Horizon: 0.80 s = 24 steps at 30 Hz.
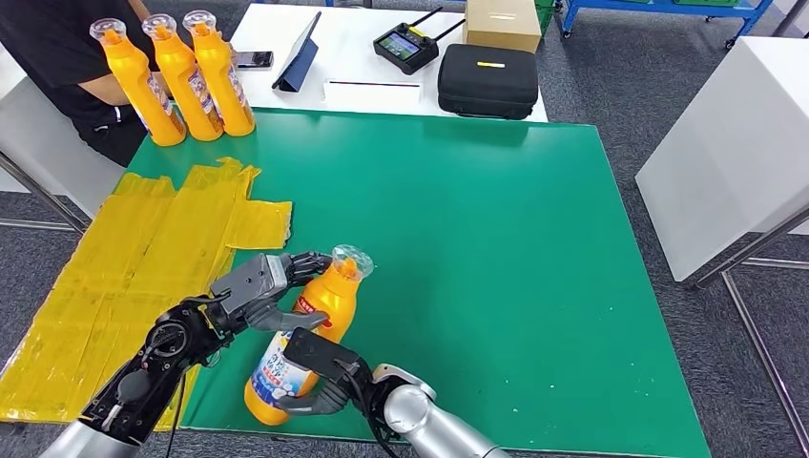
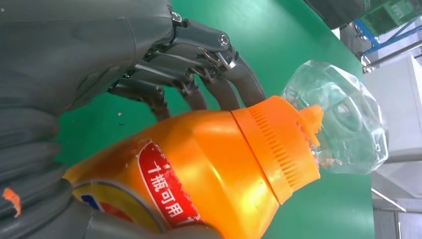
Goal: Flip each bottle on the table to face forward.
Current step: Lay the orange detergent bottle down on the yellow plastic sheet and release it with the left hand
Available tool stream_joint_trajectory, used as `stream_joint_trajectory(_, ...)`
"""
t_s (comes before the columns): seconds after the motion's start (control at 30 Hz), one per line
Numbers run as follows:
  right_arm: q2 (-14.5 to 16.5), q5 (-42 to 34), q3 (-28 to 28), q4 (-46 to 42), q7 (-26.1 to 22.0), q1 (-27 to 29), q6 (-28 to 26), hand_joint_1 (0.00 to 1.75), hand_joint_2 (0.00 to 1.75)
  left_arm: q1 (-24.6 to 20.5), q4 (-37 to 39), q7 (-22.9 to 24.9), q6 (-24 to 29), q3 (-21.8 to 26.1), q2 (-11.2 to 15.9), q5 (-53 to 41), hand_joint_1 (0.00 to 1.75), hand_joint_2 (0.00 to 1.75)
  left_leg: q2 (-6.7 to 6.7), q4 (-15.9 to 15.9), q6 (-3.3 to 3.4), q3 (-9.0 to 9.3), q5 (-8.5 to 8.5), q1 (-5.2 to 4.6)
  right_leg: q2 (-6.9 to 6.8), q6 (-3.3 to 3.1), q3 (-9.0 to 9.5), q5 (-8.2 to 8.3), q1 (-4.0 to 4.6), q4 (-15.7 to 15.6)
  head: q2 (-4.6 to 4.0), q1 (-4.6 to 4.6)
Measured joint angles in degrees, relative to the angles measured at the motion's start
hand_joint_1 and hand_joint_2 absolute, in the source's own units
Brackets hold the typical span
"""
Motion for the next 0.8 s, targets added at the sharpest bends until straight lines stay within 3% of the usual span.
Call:
stream_joint_trajectory(0.3, -0.2, -0.6, 2.6, -1.7, 1.1, -0.2, 0.0, 1.75, 1.75, -0.7, 1.8, -1.3, -3.7, -3.5, 0.5, -0.7, 1.75, 1.75, -0.24, 0.0, 0.05, -0.07, 0.10, -0.01, -0.24, 0.00, 0.01, 0.00, -0.01, 0.0, 0.00, 0.08)
stream_joint_trajectory(0.8, -0.6, -1.5, 5.0, -2.3, 2.1, -0.1, -0.5, 1.75, 1.75, -1.9, 3.6, -2.0, -3.9, -5.6, 0.7, -0.6, 1.75, 1.75, -0.29, 0.0, 0.04, -0.10, 0.16, 0.00, -0.32, 0.00, 0.00, 0.01, 0.00, 0.0, 0.00, 0.16)
